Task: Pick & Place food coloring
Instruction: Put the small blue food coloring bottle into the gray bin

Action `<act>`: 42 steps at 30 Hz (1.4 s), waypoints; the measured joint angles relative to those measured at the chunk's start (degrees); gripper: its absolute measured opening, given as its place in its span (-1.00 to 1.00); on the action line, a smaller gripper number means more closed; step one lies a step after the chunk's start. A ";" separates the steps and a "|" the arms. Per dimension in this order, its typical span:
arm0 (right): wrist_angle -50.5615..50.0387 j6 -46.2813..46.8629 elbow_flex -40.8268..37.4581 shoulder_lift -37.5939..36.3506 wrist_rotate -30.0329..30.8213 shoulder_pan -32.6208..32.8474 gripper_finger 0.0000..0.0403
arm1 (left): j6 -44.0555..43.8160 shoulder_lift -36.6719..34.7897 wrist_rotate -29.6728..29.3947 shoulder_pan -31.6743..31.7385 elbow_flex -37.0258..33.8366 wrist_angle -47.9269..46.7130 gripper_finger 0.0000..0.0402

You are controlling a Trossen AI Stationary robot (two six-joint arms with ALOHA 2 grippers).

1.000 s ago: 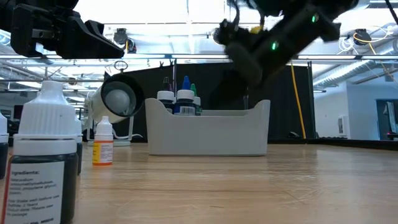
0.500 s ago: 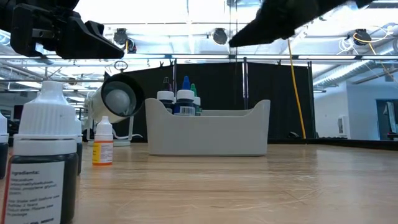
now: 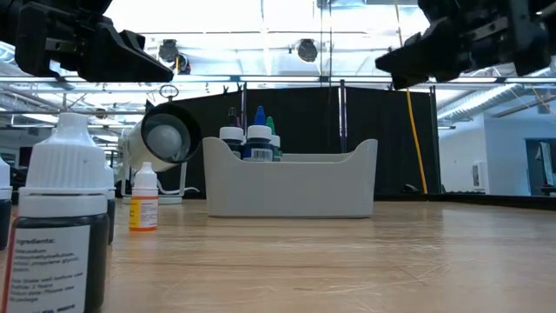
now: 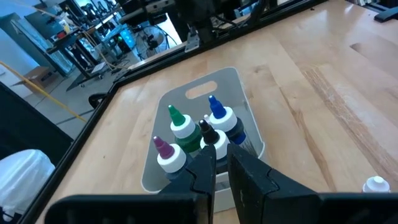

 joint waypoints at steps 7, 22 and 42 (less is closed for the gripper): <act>-0.30 0.63 -6.32 -10.82 3.32 -4.45 -1.00 | -0.15 0.00 -0.02 0.00 0.00 -0.02 -0.76; -9.45 3.75 -7.49 -17.57 3.88 -1.31 -1.00 | -0.31 0.00 -0.63 -0.02 0.00 0.00 -0.76; -1.98 1.32 -12.14 -17.55 6.01 -0.38 -1.00 | -40.18 11.37 6.30 -8.29 36.91 -59.77 -0.96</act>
